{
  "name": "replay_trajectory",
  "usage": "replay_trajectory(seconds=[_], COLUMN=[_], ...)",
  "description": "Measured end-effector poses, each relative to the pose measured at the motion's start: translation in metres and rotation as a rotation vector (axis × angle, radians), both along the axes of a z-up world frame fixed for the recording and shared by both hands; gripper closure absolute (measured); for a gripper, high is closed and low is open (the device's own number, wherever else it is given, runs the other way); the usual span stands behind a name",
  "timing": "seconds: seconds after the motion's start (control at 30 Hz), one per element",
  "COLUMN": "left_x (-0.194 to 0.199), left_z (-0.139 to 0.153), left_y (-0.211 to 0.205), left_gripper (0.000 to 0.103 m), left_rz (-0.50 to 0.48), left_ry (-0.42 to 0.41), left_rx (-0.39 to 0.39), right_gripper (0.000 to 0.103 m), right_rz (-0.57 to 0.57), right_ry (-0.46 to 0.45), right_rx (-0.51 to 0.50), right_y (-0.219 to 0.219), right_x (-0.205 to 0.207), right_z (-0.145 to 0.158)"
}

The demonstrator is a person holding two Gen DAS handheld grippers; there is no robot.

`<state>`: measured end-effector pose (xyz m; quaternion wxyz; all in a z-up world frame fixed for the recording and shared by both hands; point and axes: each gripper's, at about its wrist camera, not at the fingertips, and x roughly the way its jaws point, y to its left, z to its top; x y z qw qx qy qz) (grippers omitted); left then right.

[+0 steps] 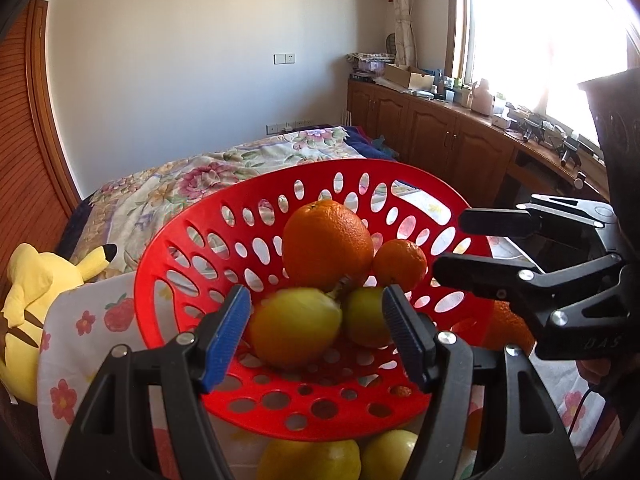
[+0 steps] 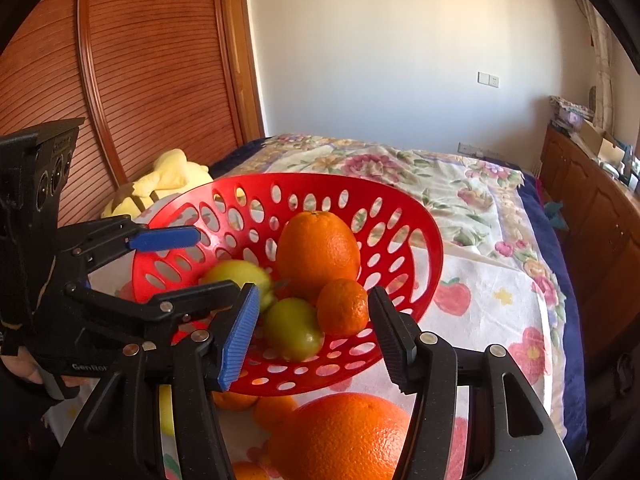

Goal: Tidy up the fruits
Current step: 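Open the left tool to drop the yellow pear into the basket, then move the right tool toward the large orange while the left tool moves toward a yellow pear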

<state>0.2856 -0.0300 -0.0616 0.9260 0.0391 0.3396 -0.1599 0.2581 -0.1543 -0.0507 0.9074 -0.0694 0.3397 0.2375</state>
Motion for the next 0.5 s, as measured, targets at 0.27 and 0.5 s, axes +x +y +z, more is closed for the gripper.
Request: replay_trajectory(seconds=[0.27,0.5], left_x=[-0.016,-0.043], left_z=[0.009,0.021], left_y=[0.004,0.013], left_gripper=[0.034,0.029], left_rz=[0.006,0.024], left_ry=[-0.028,-0.078], left_rx=[-0.016,-0.028], right_gripper=[0.043,0.039], right_rz=[-0.018,-0.051], right_ry=[-0.021,-0.047], right_rx=[0.006,0.007], right_y=[-0.009,-0.019], right_x=[-0.015,-0.035], right_z=[0.007,0.015])
